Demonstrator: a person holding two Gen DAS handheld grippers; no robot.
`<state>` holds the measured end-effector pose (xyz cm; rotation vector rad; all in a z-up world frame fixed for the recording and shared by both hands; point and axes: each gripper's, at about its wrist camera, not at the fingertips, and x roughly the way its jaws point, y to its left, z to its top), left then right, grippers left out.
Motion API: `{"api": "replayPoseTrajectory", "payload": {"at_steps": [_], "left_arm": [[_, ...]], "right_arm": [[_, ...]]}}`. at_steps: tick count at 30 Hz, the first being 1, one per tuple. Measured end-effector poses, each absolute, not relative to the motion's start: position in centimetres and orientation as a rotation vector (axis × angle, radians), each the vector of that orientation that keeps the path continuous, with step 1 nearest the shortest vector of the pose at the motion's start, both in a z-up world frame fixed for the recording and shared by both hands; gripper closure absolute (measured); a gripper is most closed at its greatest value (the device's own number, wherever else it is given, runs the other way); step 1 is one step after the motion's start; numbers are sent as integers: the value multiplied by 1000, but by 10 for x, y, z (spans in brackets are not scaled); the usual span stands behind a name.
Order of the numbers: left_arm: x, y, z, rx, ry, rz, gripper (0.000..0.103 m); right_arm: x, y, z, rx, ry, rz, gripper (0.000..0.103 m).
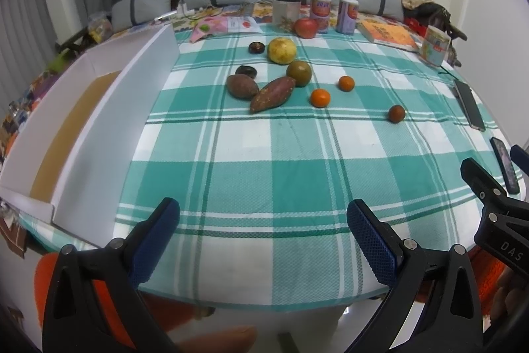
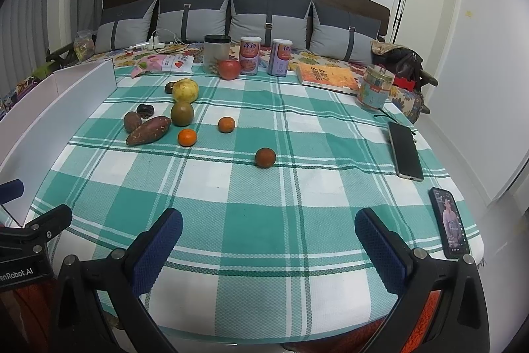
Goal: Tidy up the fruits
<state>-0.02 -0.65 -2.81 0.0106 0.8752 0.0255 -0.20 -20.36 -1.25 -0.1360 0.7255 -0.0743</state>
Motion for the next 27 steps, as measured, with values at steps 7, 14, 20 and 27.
{"api": "replayPoseTrajectory", "payload": {"at_steps": [7,14,20,27], "left_arm": [[0,-6,-31,9,878,27,1],[0,-6,-32,9,880,28,1],[1,-5,-37,5,891,30,1],[13,-5,-48,9,921,20,1]], "right_arm": [[-2,-206,-15,-132,728,-76,0],[-2,-205,-15,-131,728,-76,0],[-2,-206,-17,-127,731,-76,0],[8,-208,-30,-113,756,-66,0]]}}
